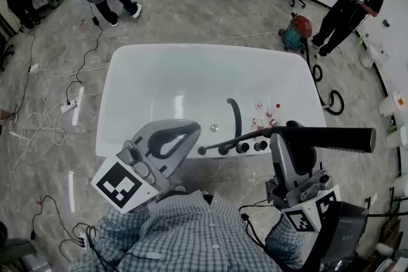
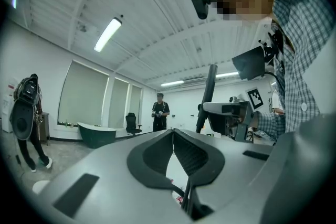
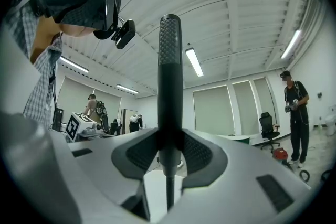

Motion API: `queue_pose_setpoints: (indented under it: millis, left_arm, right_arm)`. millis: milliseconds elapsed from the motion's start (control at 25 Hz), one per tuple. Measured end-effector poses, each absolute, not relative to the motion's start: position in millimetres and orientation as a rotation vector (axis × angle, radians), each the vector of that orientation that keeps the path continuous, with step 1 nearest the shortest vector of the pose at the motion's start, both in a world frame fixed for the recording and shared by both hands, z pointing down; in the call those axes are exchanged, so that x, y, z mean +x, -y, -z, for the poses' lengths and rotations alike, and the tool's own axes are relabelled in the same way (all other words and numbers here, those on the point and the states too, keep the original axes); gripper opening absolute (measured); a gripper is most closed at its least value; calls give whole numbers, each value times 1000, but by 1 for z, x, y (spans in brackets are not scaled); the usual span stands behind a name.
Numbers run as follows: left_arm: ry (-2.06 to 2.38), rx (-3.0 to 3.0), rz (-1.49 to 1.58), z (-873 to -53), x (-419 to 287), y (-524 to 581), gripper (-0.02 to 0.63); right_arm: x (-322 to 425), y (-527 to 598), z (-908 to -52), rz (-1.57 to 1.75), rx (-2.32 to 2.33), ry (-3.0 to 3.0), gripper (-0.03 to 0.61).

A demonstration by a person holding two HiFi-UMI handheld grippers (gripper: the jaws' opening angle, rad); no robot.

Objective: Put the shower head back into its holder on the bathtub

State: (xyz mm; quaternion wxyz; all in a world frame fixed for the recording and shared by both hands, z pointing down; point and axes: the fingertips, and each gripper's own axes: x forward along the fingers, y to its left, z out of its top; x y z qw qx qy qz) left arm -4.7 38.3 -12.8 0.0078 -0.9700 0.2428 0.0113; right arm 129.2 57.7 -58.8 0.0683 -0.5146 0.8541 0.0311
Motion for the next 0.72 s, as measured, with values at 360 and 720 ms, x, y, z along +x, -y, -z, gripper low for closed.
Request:
queue_pose_setpoints:
  millis: [360, 720]
  left_arm:
    - [-760, -3039, -39, 10, -3, -34, 15]
    - [-781, -3049, -43, 4, -6, -28, 14]
  right_arm:
    - [132, -54, 56, -93, -1571, -2567, 135]
    - [130, -50, 54, -84, -1567, -2573, 135]
